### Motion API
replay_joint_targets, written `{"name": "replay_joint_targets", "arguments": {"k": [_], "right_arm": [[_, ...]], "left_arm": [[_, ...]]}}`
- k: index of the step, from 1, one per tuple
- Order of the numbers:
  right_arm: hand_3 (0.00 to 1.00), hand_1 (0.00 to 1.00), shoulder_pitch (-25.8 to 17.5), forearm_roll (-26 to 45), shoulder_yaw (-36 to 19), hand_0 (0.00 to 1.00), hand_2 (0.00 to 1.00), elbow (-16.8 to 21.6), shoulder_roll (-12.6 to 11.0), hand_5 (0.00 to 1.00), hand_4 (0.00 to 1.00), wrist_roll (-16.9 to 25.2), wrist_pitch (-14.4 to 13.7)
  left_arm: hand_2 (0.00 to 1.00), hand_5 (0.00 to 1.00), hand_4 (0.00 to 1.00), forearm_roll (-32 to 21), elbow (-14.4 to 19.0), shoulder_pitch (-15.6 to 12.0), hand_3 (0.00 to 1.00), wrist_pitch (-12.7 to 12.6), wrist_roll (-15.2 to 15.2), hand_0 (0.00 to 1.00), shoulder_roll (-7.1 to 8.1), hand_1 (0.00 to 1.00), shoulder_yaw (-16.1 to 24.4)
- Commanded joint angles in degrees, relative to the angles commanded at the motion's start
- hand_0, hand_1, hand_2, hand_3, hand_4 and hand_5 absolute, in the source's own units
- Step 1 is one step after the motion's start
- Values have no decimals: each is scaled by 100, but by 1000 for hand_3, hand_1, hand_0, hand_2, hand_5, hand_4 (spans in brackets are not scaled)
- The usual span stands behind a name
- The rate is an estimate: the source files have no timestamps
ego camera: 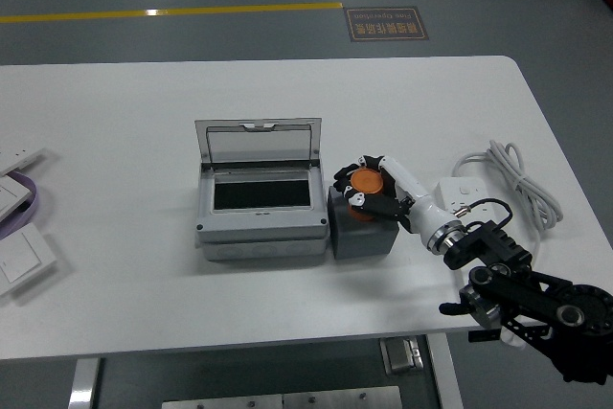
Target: Pick up the cylinder from the cube,place it in the box,flap close box
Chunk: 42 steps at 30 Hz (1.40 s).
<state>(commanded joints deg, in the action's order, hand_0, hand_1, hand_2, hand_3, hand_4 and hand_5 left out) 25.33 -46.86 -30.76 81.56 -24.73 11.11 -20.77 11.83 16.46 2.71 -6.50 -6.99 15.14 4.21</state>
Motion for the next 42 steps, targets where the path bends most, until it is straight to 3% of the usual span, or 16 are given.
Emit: {"name": "replay_joint_targets", "arguments": {"k": [10, 19, 20, 25, 26, 31, 32, 37, 38, 42], "right_arm": [[329, 439, 99, -63, -69, 569, 365, 219, 93, 2, 2, -16, -112], [318, 423, 754, -176, 300, 551, 364, 331, 604, 2, 2, -60, -428], [305, 370, 840, -197, 358, 432, 358, 333, 682, 2, 2, -50, -483], [305, 370, 1253, -351, 690, 432, 358, 340, 982, 2, 2, -101, -601], [294, 278, 1319, -333, 751, 256, 343, 329, 1022, 2, 2, -112, -582], [294, 278, 1599, -138, 1000, 256, 343, 239, 1238, 2, 2, -147, -398], [272, 249, 1642, -211, 1026, 153, 325, 225, 1279, 2, 2, -189, -391], [272, 249, 1769, -1015, 1063, 153, 325, 268, 1384, 2, 2, -671, -582], [293, 245, 1800, -1239, 1087, 99, 339, 249, 1406, 2, 2, -832, -572], [293, 245, 1864, -2098, 1189, 99, 339, 81, 1478, 2, 2, -1362, -458]], "left_arm": [[583, 248, 707, -4, -2, -3, 643, -6, -1, 603, -6, 602, -7], [582, 247, 706, -2, 1, 7, 642, -10, -5, 602, -13, 601, -30], [582, 248, 707, -3, 1, 11, 642, -10, -5, 601, -14, 600, -36], [582, 248, 707, -26, 5, 23, 642, -15, -10, 601, -17, 600, -87], [582, 248, 706, -36, 6, 23, 642, -15, -12, 601, -16, 600, -102], [582, 248, 706, -69, 5, 33, 642, -20, -17, 601, 1, 600, -156], [581, 250, 706, -65, 5, 39, 642, -19, -18, 601, 2, 600, -156], [581, 250, 706, -44, 6, 61, 642, -14, -25, 601, 7, 600, -152], [582, 251, 706, -46, 5, 63, 641, -13, -26, 600, 8, 600, -155], [582, 251, 706, -42, 3, 73, 641, -11, -27, 600, 15, 600, -159]]}}
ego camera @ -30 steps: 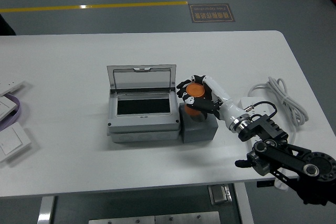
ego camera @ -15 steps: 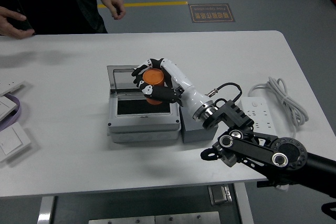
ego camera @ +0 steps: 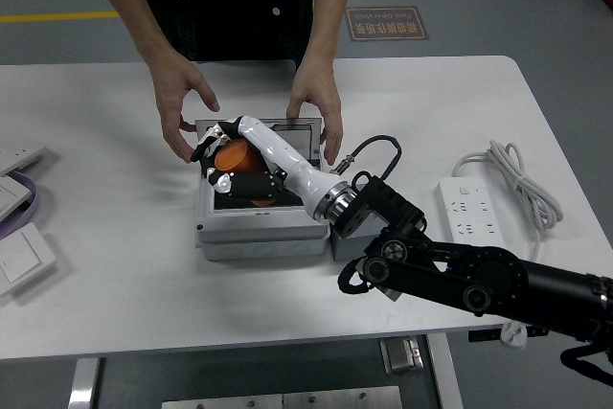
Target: Pick up the cylinder from the cube,place it in the box,flap close box
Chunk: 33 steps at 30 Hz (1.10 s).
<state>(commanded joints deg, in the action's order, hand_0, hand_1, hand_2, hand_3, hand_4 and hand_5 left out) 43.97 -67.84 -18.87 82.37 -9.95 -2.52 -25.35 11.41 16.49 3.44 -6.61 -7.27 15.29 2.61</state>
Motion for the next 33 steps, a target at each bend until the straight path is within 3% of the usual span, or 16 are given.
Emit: {"name": "replay_joint_targets", "arguments": {"k": [1, 2, 7, 8, 9, 19, 20, 25, 26, 31, 32, 33], "right_arm": [[293, 245, 14, -208, 26, 99, 339, -58, 19, 2, 2, -138, 48], [366, 272, 27, -414, 47, 126, 444, -107, 34, 2, 2, -262, 88], [366, 272, 109, -1549, 143, 126, 444, -380, 123, 2, 2, -895, 302], [439, 319, 122, -1755, 159, 153, 496, -425, 138, 2, 51, -986, 328], [439, 319, 139, -1991, 182, 153, 496, -483, 158, 2, 51, -1060, 333], [456, 355, 190, -3490, 272, 170, 503, -850, 262, 2, 72, -1069, 85], [525, 406, 193, -3593, 282, 251, 507, -871, 269, 2, 193, -1099, 86], [525, 406, 211, -4076, 338, 251, 507, -1013, 309, 2, 193, -1337, 131], [648, 528, 214, -4113, 352, 540, 568, -1039, 313, 2, 351, -1376, 157], [648, 528, 210, -4117, 389, 540, 568, -1127, 315, 2, 351, -1475, 285], [659, 610, 208, -4106, 386, 619, 627, -1132, 312, 144, 527, -1479, 293], [659, 610, 207, -4092, 383, 619, 627, -1137, 308, 144, 527, -1481, 298]], "left_arm": [[582, 251, 706, 2, -1, 4, 641, 1, 0, 600, 2, 600, -1], [582, 251, 706, 2, -1, 9, 641, 1, 1, 600, 4, 600, -4], [582, 251, 706, 1, -2, 25, 641, 4, 2, 600, 15, 600, -24], [582, 251, 707, -2, -2, 26, 641, 4, 3, 600, 18, 601, -29], [582, 251, 707, -5, -3, 28, 641, 4, 3, 600, 21, 601, -35], [582, 252, 707, 10, 0, 33, 641, 5, 11, 601, 36, 600, -24], [582, 251, 707, 14, 0, 33, 641, 5, 11, 600, 39, 600, -23], [582, 251, 707, 34, 3, 37, 641, 6, 13, 600, 43, 600, -3], [582, 252, 707, 43, 5, 40, 642, 7, 13, 601, 42, 600, 4], [582, 252, 707, 48, 8, 45, 642, 7, 12, 601, 33, 600, 13], [582, 252, 707, 47, 9, 43, 642, 6, 11, 601, 32, 599, 11], [582, 252, 707, 46, 9, 42, 642, 5, 11, 601, 32, 599, 10]]}}
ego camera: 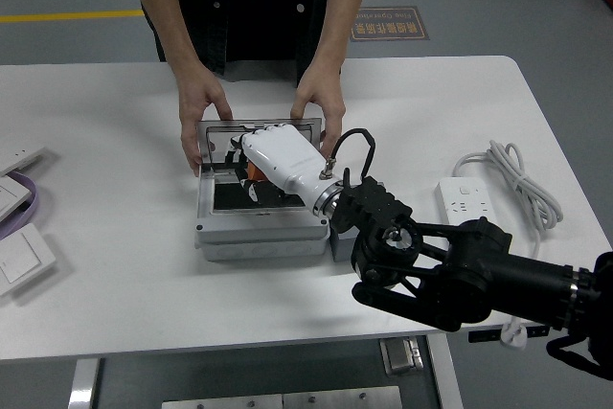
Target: Pick up the cylinder from the cube,place it in the box,flap close box
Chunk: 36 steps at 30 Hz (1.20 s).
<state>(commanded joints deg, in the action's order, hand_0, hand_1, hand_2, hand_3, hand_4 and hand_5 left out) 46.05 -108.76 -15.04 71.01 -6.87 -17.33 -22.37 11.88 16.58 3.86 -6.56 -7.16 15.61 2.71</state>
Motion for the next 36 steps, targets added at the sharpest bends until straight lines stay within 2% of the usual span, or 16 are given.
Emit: {"name": "replay_joint_targets", "arguments": {"k": [4, 5, 10, 11, 15, 16, 17, 22, 23, 26, 28, 29, 30, 33, 34, 36], "right_arm": [[659, 610, -2, 81, 18, 619, 627, -10, -13, 144, 527, 10, -4], [662, 623, -5, 104, 26, 658, 646, -12, -14, 159, 646, 15, -7], [662, 623, -11, 116, 46, 658, 646, -11, -17, 159, 646, 7, -32], [662, 623, -12, 114, 48, 660, 649, -11, -18, 188, 702, 4, -39], [662, 623, -22, 147, 44, 660, 649, 8, -32, 188, 702, 21, -84], [665, 623, -34, 248, 24, 660, 649, 40, -53, 255, 750, 48, -115], [665, 623, -50, 371, -3, 660, 649, 84, -82, 255, 750, 85, -149], [665, 623, -124, 1102, -248, 660, 649, 550, -377, 255, 750, 342, -342], [676, 603, -121, 1259, -328, 634, 644, 690, -476, 316, 823, 380, -396], [676, 603, -48, 1740, -567, 634, 644, 1164, -754, 316, 823, 437, -553], [676, 603, 47, 1976, -678, 634, 644, 1415, -862, 316, 823, 448, -622], [663, 592, 103, 2012, -709, 590, 634, 1517, -890, 328, 814, 431, -645], [663, 592, 166, 2001, -718, 590, 634, 1559, -904, 328, 814, 402, -655], [663, 592, 382, 1895, -635, 590, 634, 1353, -891, 328, 814, 321, -638], [640, 541, 450, 1868, -570, 555, 616, 1224, -879, 332, 762, 316, -629], [640, 541, 531, 1835, -464, 555, 616, 1025, -857, 332, 762, 319, -617]], "left_arm": [[582, 252, 707, 1, 0, 2, 642, -3, 0, 601, 3, 599, 1], [582, 252, 707, 5, 0, 4, 642, -4, 0, 601, 4, 600, 4], [582, 252, 707, 31, 3, 15, 642, -2, -2, 601, -3, 600, 23], [582, 251, 707, 39, 4, 17, 641, -1, -3, 600, -4, 600, 28], [582, 251, 707, 53, 6, 17, 641, -2, -5, 600, -4, 600, 37], [582, 251, 706, 52, 5, 19, 640, -3, -5, 600, -4, 600, 40], [582, 251, 706, 57, 6, 20, 640, -3, -4, 600, -3, 600, 48], [582, 251, 706, 87, 6, 17, 640, -3, -4, 600, -11, 600, 97], [582, 252, 706, 91, 6, 17, 640, -1, -5, 601, -14, 600, 105], [582, 252, 706, 104, 6, 17, 640, 3, -10, 601, -20, 600, 123], [582, 252, 706, 104, 5, 22, 640, 4, -12, 601, -17, 600, 120], [582, 251, 705, 104, 5, 26, 639, 3, -12, 600, -13, 600, 115], [582, 251, 705, 106, 5, 31, 639, 4, -14, 600, -10, 600, 108], [582, 251, 705, 114, 3, 58, 639, 7, -14, 600, 4, 600, 91], [582, 249, 705, 117, 1, 72, 638, 9, -12, 600, 12, 600, 92], [582, 249, 705, 118, 0, 88, 638, 11, -9, 600, 27, 600, 82]]}}
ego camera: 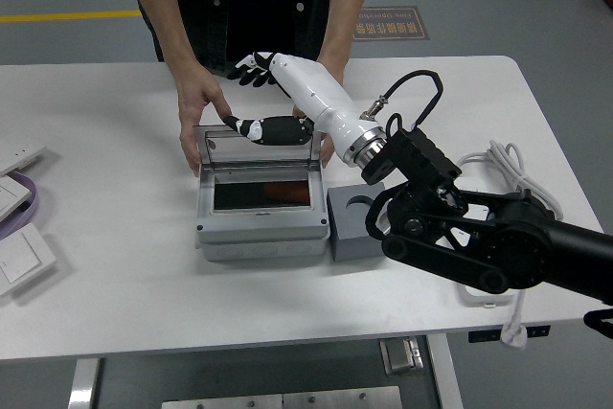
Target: Pick up the cylinder from the cube,place it in the box,flap close box
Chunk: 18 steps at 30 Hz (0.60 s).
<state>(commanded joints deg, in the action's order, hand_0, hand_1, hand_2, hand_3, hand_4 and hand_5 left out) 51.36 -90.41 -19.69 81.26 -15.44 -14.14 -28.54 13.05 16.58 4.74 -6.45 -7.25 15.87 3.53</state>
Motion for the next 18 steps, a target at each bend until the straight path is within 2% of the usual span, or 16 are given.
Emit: {"name": "replay_joint_targets", "arguments": {"k": [3, 4, 11, 18], "right_arm": [[640, 541, 83, -90, 150, 555, 616, -261, 43, 332, 762, 17, 2], [635, 539, 102, -121, 208, 554, 602, -362, 63, 311, 728, 31, -4], [635, 531, 98, -53, 435, 539, 586, -766, 131, 313, 712, 79, 8], [634, 524, -3, 39, 527, 534, 585, -770, 47, 308, 703, 54, 48]], "left_arm": [[582, 249, 705, -14, -1, 13, 638, 2, -3, 600, 17, 600, -36], [582, 248, 706, -15, 0, 15, 638, 3, -4, 600, 23, 600, -46], [582, 249, 705, -20, -4, 5, 636, 3, -8, 600, 32, 599, -68], [581, 248, 705, -57, -11, -32, 637, 0, -16, 600, 2, 599, -68]]}}
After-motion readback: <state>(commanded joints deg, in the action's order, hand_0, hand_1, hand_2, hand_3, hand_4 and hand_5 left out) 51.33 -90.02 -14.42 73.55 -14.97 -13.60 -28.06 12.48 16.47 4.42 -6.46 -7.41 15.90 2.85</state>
